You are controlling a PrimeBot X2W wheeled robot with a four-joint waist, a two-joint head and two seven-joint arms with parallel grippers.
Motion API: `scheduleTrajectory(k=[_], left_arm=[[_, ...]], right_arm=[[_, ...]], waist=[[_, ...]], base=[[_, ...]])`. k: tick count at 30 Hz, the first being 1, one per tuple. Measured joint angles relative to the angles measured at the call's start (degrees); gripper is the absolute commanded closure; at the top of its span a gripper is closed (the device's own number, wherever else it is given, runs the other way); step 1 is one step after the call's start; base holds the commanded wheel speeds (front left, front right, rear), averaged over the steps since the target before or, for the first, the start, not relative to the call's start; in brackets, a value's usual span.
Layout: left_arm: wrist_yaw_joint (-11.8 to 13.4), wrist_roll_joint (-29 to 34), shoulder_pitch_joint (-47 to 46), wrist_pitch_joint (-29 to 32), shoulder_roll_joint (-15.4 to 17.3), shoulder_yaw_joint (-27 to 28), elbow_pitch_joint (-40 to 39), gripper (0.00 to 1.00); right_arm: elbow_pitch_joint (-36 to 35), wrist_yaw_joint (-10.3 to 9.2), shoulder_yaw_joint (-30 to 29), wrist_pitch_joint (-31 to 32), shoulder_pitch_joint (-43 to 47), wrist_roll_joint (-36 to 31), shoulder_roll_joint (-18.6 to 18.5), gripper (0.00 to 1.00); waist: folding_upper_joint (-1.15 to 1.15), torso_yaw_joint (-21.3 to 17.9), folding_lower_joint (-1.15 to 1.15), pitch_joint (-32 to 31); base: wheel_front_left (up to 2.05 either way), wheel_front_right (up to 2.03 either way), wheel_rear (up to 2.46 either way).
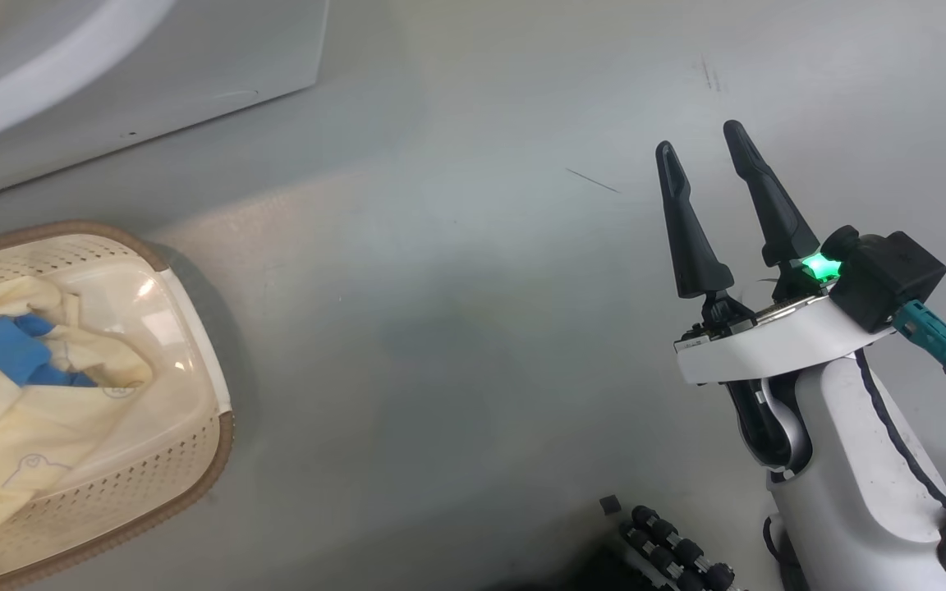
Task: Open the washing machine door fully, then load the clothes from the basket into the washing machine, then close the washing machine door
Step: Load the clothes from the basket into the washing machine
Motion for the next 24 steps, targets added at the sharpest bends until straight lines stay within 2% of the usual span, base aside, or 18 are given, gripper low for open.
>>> scheduleTrajectory(k=[5,12,21,24], left_arm=[[0.00,-1.66,5.26,-5.09,-4.03,0.98,0.47,0.00],[0.00,-3.56,12.95,-11.89,-8.04,1.30,-0.80,0.00],[0.00,-3.52,25.24,-12.76,-14.95,-0.51,-4.14,0.00],[0.00,-3.32,29.30,-12.76,-16.14,-0.73,-5.10,0.00]], right_arm=[[0.42,0.00,-1.15,0.00,0.28,-0.51,-0.30,0.00],[0.93,0.00,-2.94,0.00,1.90,-1.36,-1.45,0.00],[1.79,0.00,-7.04,0.00,6.14,-2.53,-3.20,0.00],[2.24,0.00,-7.91,0.00,7.40,-3.09,-3.93,0.00]], waist=[[0.00,1.04,0.00,-2.47],[0.00,3.16,0.00,-6.28],[0.00,7.10,0.00,-11.34],[0.00,8.43,0.00,-13.39]], base=[[0.00,0.00,0.00],[0.00,0.00,0.00],[0.00,0.00,0.00],[0.00,0.00,0.00]])
